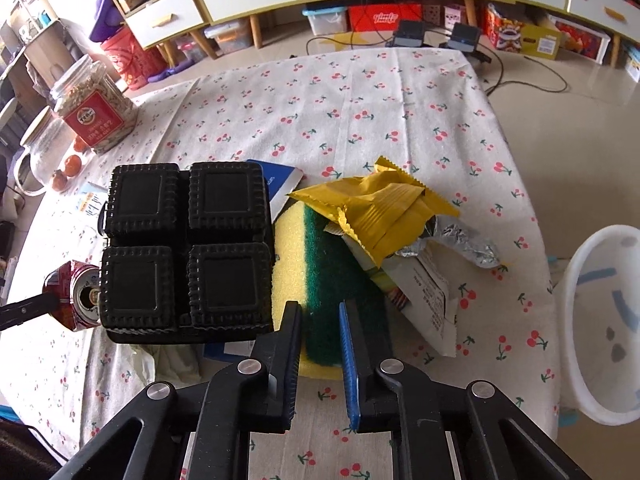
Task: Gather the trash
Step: 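Grasp the yellow-green sponge with the right tool while the left tool holds the can, then carry the sponge over the white bin and open the right tool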
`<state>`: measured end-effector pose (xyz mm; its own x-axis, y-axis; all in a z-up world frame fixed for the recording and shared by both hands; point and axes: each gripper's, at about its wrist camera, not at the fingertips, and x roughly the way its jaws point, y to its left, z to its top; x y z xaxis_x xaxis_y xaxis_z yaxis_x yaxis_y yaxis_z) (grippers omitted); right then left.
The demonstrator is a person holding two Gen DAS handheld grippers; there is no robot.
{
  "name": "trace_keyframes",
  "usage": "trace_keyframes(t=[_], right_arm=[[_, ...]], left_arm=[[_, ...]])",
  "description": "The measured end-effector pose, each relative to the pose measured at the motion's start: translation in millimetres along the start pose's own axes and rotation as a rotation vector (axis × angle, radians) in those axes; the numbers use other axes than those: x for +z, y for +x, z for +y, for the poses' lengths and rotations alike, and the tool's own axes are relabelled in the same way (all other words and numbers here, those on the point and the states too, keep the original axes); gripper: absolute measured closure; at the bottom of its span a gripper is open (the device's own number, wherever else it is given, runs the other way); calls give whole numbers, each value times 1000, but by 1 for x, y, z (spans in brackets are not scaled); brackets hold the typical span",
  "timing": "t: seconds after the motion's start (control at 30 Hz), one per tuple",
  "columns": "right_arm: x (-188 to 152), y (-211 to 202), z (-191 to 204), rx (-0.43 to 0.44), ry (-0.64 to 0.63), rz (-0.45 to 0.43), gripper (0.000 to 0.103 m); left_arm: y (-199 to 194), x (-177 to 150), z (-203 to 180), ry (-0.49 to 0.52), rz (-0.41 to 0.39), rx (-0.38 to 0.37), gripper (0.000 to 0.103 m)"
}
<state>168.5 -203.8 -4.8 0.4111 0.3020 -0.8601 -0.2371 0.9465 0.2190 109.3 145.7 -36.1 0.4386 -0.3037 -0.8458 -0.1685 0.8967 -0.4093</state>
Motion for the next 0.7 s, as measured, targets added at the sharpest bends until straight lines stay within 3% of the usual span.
trace_keyframes(t=[0.47, 0.7], right_arm=[[-28, -52, -9, 124, 31, -77, 87], [-34, -75, -13, 198, 44, -121, 87]], left_arm=[[-34, -13, -4, 17, -69, -42, 90], [-51, -14, -28, 61, -109, -99, 90]])
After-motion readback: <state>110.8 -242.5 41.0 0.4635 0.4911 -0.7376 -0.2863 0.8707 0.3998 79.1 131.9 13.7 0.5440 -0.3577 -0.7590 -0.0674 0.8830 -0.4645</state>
